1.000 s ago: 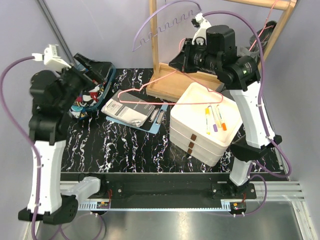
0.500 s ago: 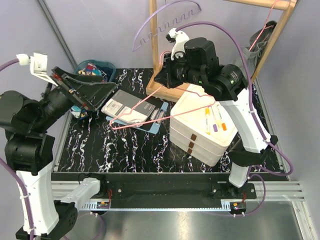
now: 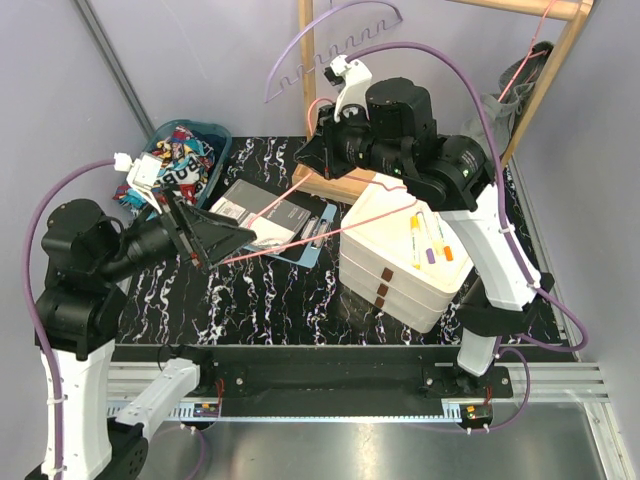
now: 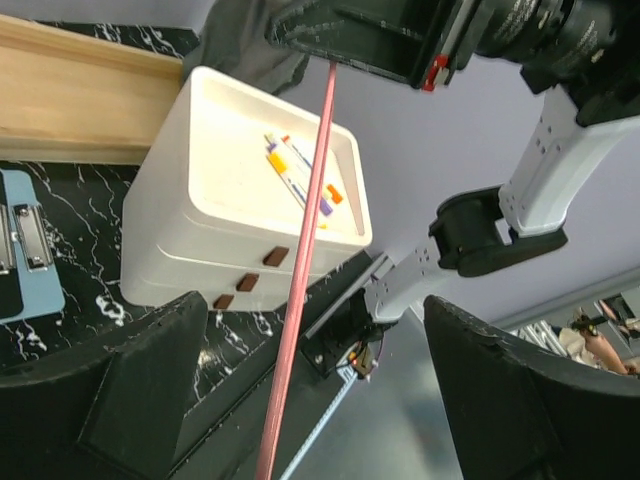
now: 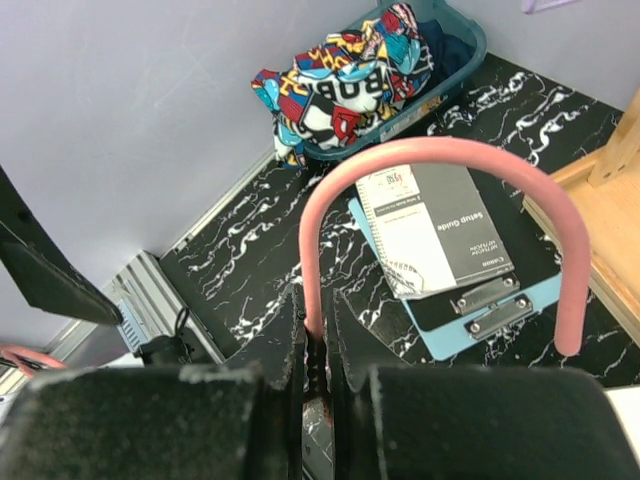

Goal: Remove the shorts from the hanger

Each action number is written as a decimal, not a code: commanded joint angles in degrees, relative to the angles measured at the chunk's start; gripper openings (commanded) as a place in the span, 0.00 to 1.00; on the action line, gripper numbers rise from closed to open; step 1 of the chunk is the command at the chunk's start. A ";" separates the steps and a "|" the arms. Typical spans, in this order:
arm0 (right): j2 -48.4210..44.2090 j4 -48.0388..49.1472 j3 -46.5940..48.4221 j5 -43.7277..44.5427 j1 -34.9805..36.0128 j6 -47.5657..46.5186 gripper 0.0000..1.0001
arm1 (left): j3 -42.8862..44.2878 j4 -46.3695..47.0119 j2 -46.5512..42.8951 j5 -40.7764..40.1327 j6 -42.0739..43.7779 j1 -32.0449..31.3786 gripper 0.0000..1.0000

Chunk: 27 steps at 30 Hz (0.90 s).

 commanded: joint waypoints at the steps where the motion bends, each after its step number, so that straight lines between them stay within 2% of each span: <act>1: -1.13 4.14 2.13 0.21 1.35 1.02 0.00 | -0.89 -2.14 -0.47 2.86 2.55 -1.10 0.90; 5: -0.95 5.73 2.13 -0.85 1.88 2.52 0.00 | -1.24 -5.39 0.41 2.60 4.74 -1.63 0.76; 6: -0.87 5.99 2.21 -1.46 1.97 2.87 0.00 | -1.24 -7.14 0.59 2.68 5.62 -1.71 0.64; 8: -0.86 6.61 2.13 -1.90 2.32 3.58 0.00 | -1.06 -8.64 0.68 1.20 6.24 -1.80 0.48; 9: -0.69 6.78 2.13 -2.25 2.41 3.84 0.00 | -0.54 -9.78 0.68 0.14 7.03 -1.89 0.37; 10: -0.69 6.96 2.13 -2.34 2.59 3.93 0.00 | -0.19 -10.31 0.68 -0.91 7.29 -1.80 0.13; 11: -0.43 6.96 2.13 -2.26 2.67 4.02 0.00 | 0.16 -10.75 0.68 -2.57 7.47 -1.80 0.01; 12: -0.51 6.96 2.13 -1.74 2.76 4.02 0.00 | 0.52 -11.02 0.59 -3.37 7.47 -1.80 0.00; 14: -0.69 6.08 2.21 0.89 2.76 4.63 0.14 | 1.57 -11.02 0.24 -6.52 7.74 -1.80 0.00; 15: -1.12 5.56 2.21 6.47 2.76 5.07 0.27 | 2.01 -11.02 -0.02 -7.76 7.91 -1.80 0.00; 16: -1.48 5.03 2.04 8.97 2.76 5.42 0.50 | 2.88 -11.02 -0.20 -8.91 8.09 -1.80 0.00; 19: -4.37 5.11 -0.15 18.46 2.68 5.95 0.78 | 4.03 -10.67 -0.64 -14.00 8.79 -1.80 0.00; 20: -6.12 5.29 -0.77 23.36 2.68 5.95 0.95 | 4.03 -9.89 -0.55 -15.76 8.97 -1.80 0.00; 21: -6.92 5.38 -2.17 25.84 2.68 6.21 1.00 | 4.03 -9.27 -0.47 -16.38 9.23 -1.89 0.00; 23: -9.81 5.73 -3.75 31.98 2.59 6.04 1.00 | 3.51 -6.47 0.15 -17.26 8.97 -1.80 0.00; 27: -14.92 6.61 -9.38 38.25 2.68 5.16 1.00 | 1.49 1.18 1.82 -19.29 6.42 -1.89 0.00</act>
